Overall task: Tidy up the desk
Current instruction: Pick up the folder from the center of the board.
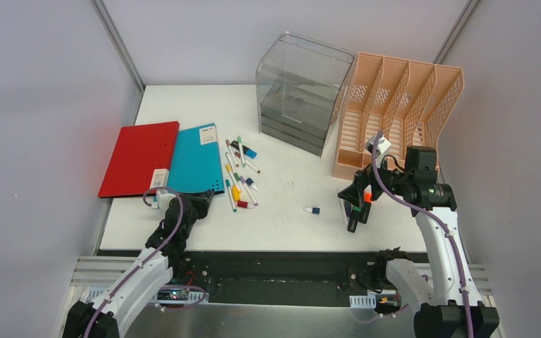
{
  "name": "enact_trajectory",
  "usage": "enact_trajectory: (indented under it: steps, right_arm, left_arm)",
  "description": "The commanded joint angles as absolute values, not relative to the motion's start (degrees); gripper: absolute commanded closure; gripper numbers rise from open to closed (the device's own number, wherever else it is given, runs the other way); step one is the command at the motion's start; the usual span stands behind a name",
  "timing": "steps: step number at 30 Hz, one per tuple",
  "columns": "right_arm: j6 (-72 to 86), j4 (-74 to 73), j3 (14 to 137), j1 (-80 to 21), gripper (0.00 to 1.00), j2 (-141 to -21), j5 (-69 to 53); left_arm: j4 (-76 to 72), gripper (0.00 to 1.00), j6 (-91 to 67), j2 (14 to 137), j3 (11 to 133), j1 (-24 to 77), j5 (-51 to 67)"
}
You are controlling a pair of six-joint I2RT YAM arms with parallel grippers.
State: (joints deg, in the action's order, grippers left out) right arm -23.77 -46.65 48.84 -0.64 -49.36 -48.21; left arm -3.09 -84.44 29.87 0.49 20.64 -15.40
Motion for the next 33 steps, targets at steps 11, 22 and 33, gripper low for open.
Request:
enact_trajectory:
  steps: [11, 22, 33]
  right_arm:
    - [-18.7, -40.4, 46.1, -4.3, 0.00, -50.7, -56.4]
    - [-4.9, -20.9, 48.7, -19.2, 0.00, -67.4, -60.3]
    - [21.0, 9.2, 60.2, -36.9, 0.00, -92.5, -37.6]
  left_arm:
    - [-10.2, 1.00, -81.2, 24.3, 1.1, 20.7, -8.8]
    - [-11.1, 1.00, -83.9, 23.2, 1.6, 20.7, -1.2]
    - [-7.9, 1.00, -85.2, 20.7, 3.1, 20.7, 3.1]
